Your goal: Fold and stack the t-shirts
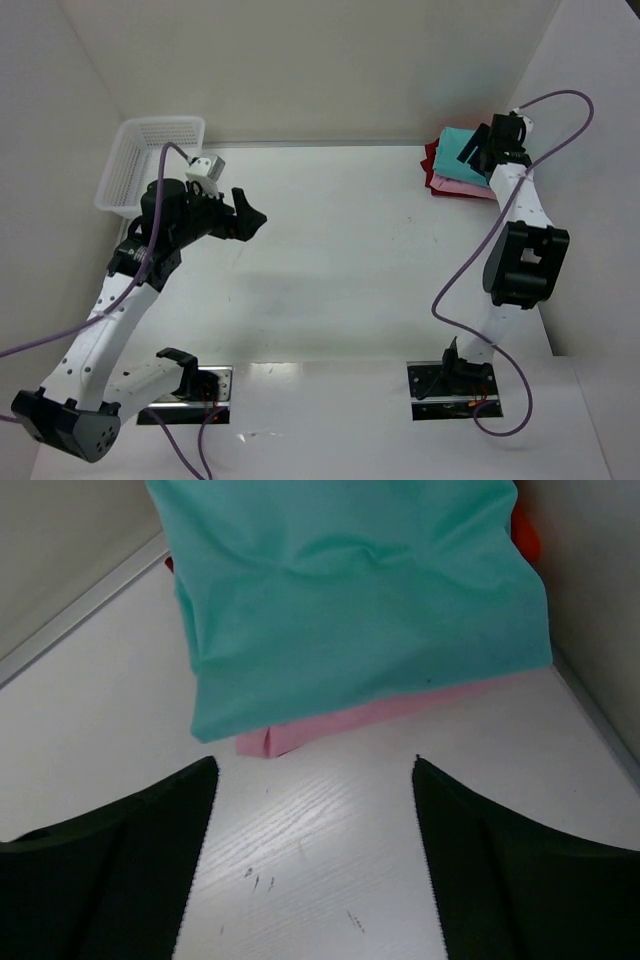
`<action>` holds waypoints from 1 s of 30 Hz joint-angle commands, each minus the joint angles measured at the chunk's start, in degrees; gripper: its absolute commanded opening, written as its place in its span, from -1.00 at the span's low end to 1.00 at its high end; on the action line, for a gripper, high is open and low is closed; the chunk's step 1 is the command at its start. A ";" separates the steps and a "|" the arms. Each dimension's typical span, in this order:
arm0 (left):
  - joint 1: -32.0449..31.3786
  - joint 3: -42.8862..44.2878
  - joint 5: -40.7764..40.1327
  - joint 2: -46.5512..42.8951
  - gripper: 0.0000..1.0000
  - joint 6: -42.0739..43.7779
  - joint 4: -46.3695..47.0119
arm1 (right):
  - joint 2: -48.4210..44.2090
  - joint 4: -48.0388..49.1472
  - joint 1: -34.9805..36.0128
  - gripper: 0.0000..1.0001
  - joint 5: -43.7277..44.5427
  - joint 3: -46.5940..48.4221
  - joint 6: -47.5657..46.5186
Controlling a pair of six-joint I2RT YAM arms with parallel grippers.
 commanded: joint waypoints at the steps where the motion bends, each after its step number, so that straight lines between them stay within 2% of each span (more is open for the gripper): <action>1: -0.21 2.34 -1.55 2.66 0.98 -1.58 4.13 | 4.57 3.95 0.43 0.50 2.20 5.38 -0.63; 4: -0.21 3.03 -1.55 5.89 0.98 -1.58 5.47 | 9.13 3.23 0.43 -0.30 3.35 7.48 -0.63; 6: -0.21 4.39 -1.55 8.69 0.98 -1.06 5.09 | 11.15 2.41 0.43 -0.72 3.35 8.91 -0.01; 7: -0.21 4.73 -1.92 9.52 0.98 -1.06 4.86 | 11.74 1.97 0.43 -0.83 3.35 9.11 -0.01; 12: -0.21 5.35 -2.16 12.29 0.98 -0.22 5.16 | 12.48 3.54 0.43 -0.84 4.45 7.04 0.60; 17: -0.21 6.40 -1.87 14.26 0.98 0.96 5.08 | 13.09 3.78 0.43 -0.98 5.73 5.30 0.60; 21: -0.21 6.40 -1.64 15.01 0.98 1.75 4.57 | 13.71 2.93 0.43 -0.99 4.41 2.54 1.59; 30: -0.21 6.40 -1.11 14.49 0.98 3.34 3.80 | 3.60 3.46 0.43 -0.99 3.88 -2.22 1.84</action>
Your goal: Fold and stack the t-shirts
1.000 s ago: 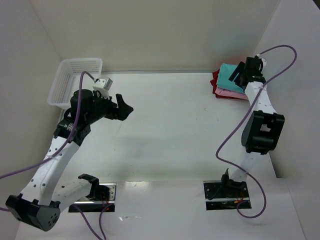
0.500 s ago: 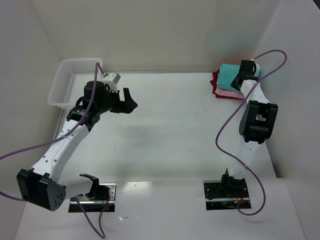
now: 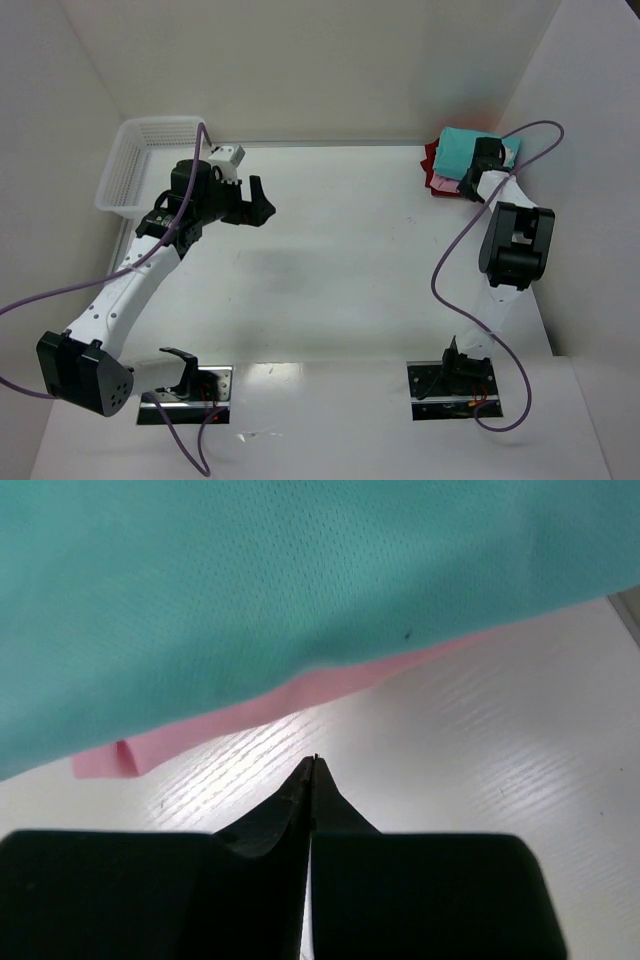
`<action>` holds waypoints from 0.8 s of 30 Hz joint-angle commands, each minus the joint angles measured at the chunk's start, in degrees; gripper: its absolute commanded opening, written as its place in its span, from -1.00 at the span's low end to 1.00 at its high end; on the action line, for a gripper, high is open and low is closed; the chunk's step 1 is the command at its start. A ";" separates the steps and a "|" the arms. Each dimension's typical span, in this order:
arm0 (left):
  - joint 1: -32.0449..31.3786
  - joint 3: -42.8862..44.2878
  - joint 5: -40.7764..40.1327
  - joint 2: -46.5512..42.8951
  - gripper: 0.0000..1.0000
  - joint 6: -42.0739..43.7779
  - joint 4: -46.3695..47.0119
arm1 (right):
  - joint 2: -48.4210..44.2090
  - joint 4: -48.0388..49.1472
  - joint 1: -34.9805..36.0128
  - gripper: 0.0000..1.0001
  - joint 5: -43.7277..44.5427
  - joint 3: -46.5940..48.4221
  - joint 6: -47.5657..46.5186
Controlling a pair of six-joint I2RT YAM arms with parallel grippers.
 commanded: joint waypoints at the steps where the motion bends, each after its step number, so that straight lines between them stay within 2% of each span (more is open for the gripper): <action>1: -0.21 2.31 0.74 -0.45 0.98 1.70 1.47 | -9.77 2.35 0.43 -0.99 0.75 1.27 0.62; 4: -0.21 2.31 1.00 -0.98 0.98 1.70 1.77 | -11.05 2.35 0.43 -0.99 -0.57 5.75 -0.21; 7: -0.21 2.06 1.27 -0.98 0.98 1.70 2.34 | -8.35 2.35 0.43 -0.99 -1.27 11.74 -2.04; 10: -0.21 1.79 1.80 -0.98 0.98 1.18 2.61 | -1.62 -0.44 0.43 -0.99 -1.89 19.67 -3.41; 13: -0.21 1.79 1.80 -0.98 0.98 1.17 2.61 | 4.45 -0.73 0.43 -0.99 -1.89 22.66 -3.69; 17: 0.32 1.79 0.66 -0.45 0.98 1.17 1.82 | 8.37 -0.73 0.43 -0.99 -2.21 22.96 -3.08; 24: 0.85 1.79 0.13 0.07 0.98 1.17 1.82 | 8.08 0.77 0.43 -0.99 -3.21 14.62 -1.76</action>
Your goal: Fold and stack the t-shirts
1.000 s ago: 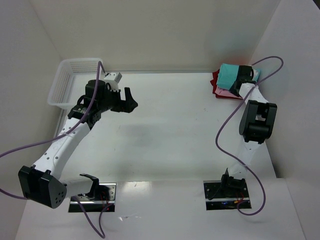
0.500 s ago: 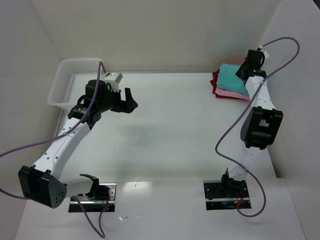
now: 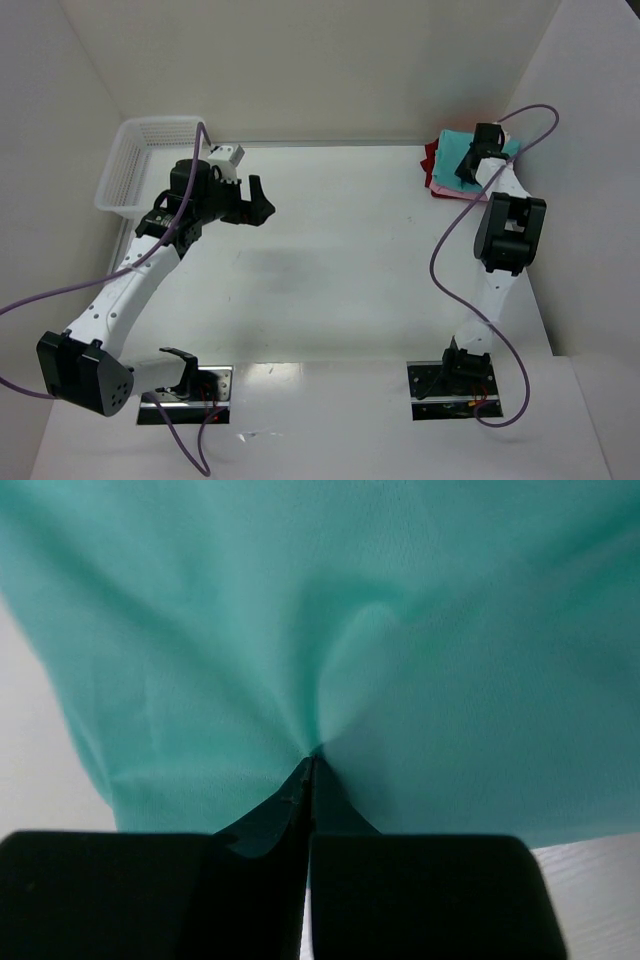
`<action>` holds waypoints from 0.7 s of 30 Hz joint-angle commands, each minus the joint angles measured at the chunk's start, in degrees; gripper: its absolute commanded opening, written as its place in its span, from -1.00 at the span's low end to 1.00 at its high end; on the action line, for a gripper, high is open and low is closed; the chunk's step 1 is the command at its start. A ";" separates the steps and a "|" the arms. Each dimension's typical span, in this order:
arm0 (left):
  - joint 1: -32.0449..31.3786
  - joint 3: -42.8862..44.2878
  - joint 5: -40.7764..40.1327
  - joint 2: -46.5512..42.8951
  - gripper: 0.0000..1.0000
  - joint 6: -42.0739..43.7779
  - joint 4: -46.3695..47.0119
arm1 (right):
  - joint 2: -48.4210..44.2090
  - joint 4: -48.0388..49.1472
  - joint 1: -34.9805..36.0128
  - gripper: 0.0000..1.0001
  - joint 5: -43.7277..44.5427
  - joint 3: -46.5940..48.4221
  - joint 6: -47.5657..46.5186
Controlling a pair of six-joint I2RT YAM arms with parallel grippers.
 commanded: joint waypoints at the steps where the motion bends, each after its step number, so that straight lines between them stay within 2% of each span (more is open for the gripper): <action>1: 0.62 1.77 -0.11 0.27 0.98 0.89 1.63 | -2.34 1.01 0.43 -0.99 0.27 -2.50 1.24; 7: 0.62 1.77 1.03 0.58 0.98 1.42 1.63 | -9.07 3.91 0.43 -0.99 0.83 -11.85 2.75; 11: 0.62 1.77 1.56 -0.03 0.98 1.42 1.63 | -12.95 3.91 0.43 -0.99 2.60 -13.02 2.75; 16: 0.62 1.58 2.08 -0.76 0.98 1.95 1.63 | -14.65 2.80 -0.10 -0.94 1.98 -5.02 1.23; 21: 0.62 0.72 2.08 -1.62 0.98 1.95 1.63 | -12.21 1.01 -0.10 -0.94 1.37 2.92 -0.59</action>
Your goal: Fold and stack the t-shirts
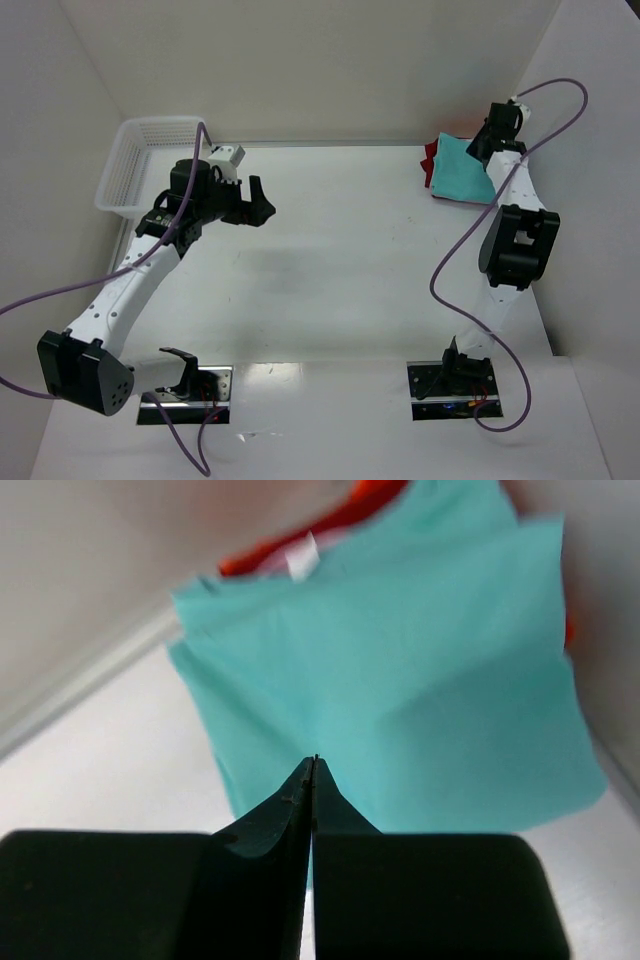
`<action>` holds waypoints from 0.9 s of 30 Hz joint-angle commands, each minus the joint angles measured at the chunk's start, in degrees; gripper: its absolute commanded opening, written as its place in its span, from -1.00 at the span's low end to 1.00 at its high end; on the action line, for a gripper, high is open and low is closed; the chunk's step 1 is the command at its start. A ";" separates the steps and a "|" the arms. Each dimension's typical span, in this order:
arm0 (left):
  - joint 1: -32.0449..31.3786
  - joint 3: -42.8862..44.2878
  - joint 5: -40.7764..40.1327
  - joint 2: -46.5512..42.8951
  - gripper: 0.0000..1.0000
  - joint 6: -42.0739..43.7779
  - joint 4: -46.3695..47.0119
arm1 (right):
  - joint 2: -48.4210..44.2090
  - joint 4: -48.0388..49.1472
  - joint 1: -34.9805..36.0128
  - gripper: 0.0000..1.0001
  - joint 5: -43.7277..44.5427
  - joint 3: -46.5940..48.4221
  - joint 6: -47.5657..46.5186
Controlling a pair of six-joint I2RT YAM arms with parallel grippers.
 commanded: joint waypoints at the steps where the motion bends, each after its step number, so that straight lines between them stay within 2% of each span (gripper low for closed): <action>1: 0.35 0.73 1.29 -1.87 0.98 1.73 1.70 | -1.12 0.18 -0.10 -0.94 0.65 6.81 -1.88; 7: 0.35 0.21 1.63 -1.71 0.98 1.53 1.70 | 10.49 -2.80 -0.62 -0.94 0.13 17.85 -3.02; 14: 0.35 0.89 1.02 0.09 0.98 -0.03 2.22 | 20.73 -4.46 -0.62 -0.94 -0.40 24.98 -2.49; 20: 0.87 3.52 -0.04 4.42 0.98 -0.03 1.70 | 25.40 -4.83 -1.15 -0.96 0.13 28.71 -1.87; 27: 0.87 5.04 0.12 8.43 0.98 -1.08 1.70 | 31.60 -6.05 -2.29 -0.96 0.13 37.46 -1.87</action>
